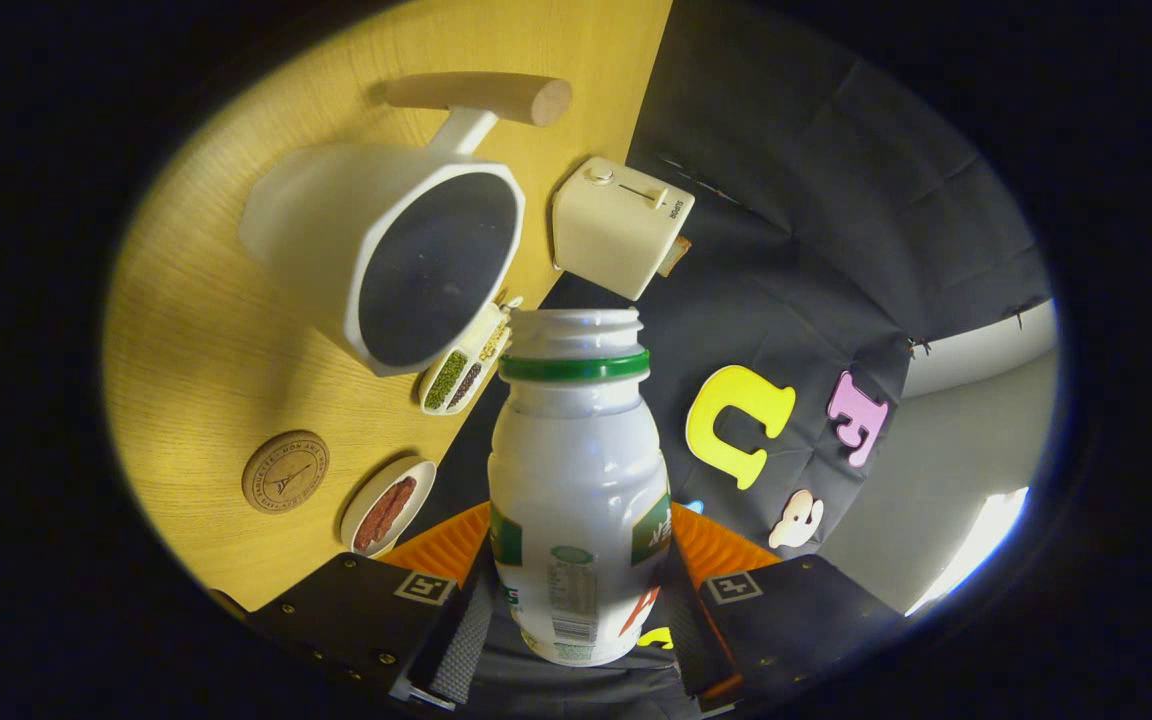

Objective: Take the bottle from table, then pour the juice into the cup, finally place the bottle on the coaster

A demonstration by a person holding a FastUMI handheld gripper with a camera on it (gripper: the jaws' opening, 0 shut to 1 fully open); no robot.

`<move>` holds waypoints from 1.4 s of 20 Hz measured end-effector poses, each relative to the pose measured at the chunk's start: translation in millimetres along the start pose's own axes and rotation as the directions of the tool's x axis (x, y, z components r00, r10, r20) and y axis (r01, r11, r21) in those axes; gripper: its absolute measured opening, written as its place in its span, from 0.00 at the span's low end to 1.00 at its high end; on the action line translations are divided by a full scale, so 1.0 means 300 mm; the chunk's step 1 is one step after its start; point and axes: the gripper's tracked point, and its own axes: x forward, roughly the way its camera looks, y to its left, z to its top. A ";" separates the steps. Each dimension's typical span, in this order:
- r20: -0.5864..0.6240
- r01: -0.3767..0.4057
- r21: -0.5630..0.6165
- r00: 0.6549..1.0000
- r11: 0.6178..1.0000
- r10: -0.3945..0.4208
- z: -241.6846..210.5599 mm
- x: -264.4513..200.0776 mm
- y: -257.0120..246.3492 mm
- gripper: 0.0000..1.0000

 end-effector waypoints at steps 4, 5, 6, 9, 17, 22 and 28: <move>0.004 -0.002 0.104 1.000 0.995 0.002 -0.006 0.008 0.003 0.76; 0.006 -0.009 0.139 1.000 0.990 0.008 -0.006 0.007 0.010 0.76; 0.011 -0.012 0.179 1.000 0.984 0.010 -0.005 0.007 0.016 0.76; 0.020 -0.040 0.304 0.999 0.952 0.036 0.000 -0.003 0.043 0.76; -0.003 0.004 0.706 1.000 0.708 -0.003 -0.072 -0.034 0.039 0.76; -0.065 0.066 0.886 0.998 0.458 -0.018 -0.186 -0.059 0.034 0.76; -0.053 0.053 0.999 0.998 0.013 0.032 -0.286 -0.069 0.091 0.76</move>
